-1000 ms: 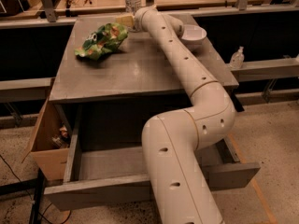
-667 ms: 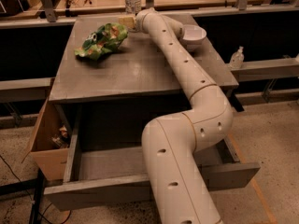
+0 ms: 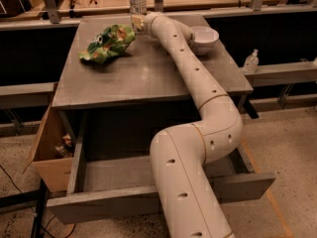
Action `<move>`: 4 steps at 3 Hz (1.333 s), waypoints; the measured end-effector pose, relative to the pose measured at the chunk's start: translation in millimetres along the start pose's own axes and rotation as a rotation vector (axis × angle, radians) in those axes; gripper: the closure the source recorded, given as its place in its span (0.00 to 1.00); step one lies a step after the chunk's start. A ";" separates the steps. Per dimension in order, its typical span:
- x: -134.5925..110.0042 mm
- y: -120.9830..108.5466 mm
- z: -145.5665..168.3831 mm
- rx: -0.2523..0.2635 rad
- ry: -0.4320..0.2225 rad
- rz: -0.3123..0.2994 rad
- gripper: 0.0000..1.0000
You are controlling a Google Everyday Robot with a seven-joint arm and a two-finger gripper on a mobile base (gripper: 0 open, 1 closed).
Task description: Place blue plastic bottle into top drawer
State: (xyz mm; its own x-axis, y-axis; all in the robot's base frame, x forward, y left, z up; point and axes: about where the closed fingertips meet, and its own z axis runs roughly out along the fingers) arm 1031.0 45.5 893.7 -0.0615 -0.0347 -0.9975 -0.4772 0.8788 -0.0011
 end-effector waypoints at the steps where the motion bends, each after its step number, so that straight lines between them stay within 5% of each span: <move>1: 1.5 7.0 1.5 -0.025 -0.007 0.003 0.88; 2: -3.1 14.2 -4.5 -0.063 0.013 -0.015 1.00; 4: -41.4 -7.7 -81.7 -0.194 0.096 -0.038 1.00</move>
Offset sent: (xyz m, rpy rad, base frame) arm 0.0622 -0.0007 0.0324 -0.0493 0.0251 0.1214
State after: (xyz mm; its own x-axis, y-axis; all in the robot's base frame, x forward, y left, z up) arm 965.6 1.2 940.7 -0.1188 -0.1194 -0.9857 -0.6403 0.7680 -0.0158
